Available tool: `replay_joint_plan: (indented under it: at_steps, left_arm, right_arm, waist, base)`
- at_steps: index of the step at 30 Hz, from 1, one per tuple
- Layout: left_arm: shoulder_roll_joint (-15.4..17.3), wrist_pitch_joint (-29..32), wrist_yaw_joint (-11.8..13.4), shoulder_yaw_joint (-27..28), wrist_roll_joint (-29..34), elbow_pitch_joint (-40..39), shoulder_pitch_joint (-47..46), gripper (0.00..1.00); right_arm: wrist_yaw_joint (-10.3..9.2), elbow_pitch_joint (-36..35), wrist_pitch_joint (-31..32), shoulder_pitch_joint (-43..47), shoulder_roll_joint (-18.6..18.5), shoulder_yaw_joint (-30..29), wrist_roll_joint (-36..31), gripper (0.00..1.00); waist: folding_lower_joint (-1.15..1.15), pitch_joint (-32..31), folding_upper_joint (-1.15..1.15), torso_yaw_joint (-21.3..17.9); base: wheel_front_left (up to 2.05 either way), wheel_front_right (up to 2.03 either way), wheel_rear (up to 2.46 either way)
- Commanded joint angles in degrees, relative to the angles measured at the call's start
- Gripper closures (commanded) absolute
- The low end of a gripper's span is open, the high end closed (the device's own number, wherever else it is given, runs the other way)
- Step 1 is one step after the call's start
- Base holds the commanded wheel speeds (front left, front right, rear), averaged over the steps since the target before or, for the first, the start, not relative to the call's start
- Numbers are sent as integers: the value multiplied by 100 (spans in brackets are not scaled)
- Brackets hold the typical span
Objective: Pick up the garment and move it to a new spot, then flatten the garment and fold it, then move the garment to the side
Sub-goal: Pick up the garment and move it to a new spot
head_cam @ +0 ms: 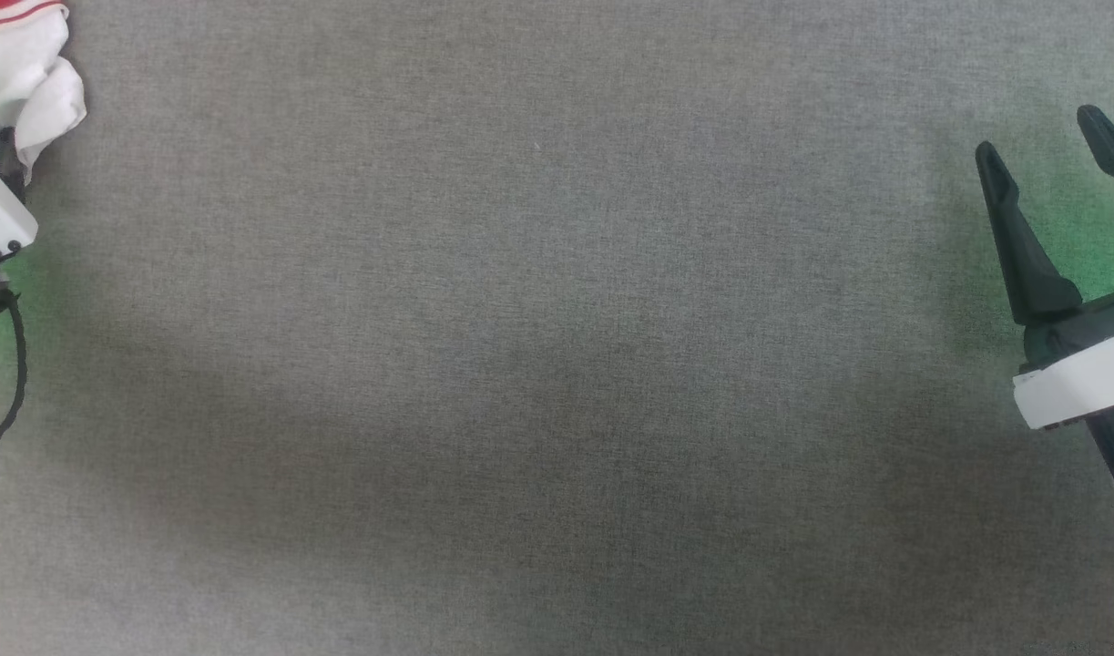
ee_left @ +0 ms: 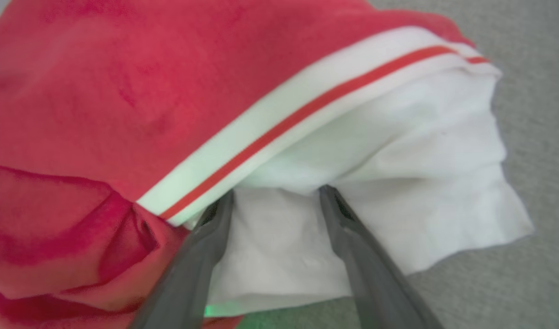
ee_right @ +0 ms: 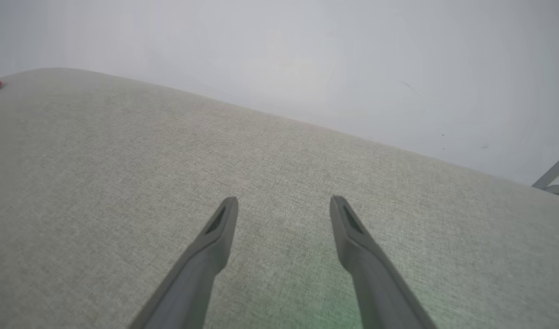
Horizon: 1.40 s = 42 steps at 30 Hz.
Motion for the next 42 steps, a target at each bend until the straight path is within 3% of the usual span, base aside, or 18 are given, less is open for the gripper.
replay_joint_plan:
  at_steps: [1, 14, 21, 33, 42]
  left_arm:
    - [-129, -11, 55, -64, -20, 236, 111, 100]
    - [329, -1418, -141, -277, 340, 279, -419, 100]
    - [498, -1765, -249, -536, 565, 115, -715, 100]
    - [736, -1488, -442, -1071, 962, -723, -1124, 100]
    - [845, -675, -356, -1303, 1015, -2355, -976, 100]
  right_arm:
    - [-2, -33, 24, -75, -3, 4, -31, 0]
    - [-2, 396, -272, 31, 236, 98, -51, 0]
    - [-3, 765, -555, 114, 445, 284, -66, 0]
    - [-3, 1346, -1036, 249, 819, 479, 1, 0]
    - [-3, 1556, -1307, 405, 997, 178, -27, 0]
  waist:
    - [0, -25, 0, 26]
    - [0, -820, 0, 272]
    - [0, -1485, 0, 428]
    - [0, -2493, 0, 391]
    - [0, -2906, 0, 180]
  base:
    - [0, 0, 0]
    - [0, 0, 0]
    - [0, 0, 0]
    - [0, 0, 0]
    - [0, 0, 0]
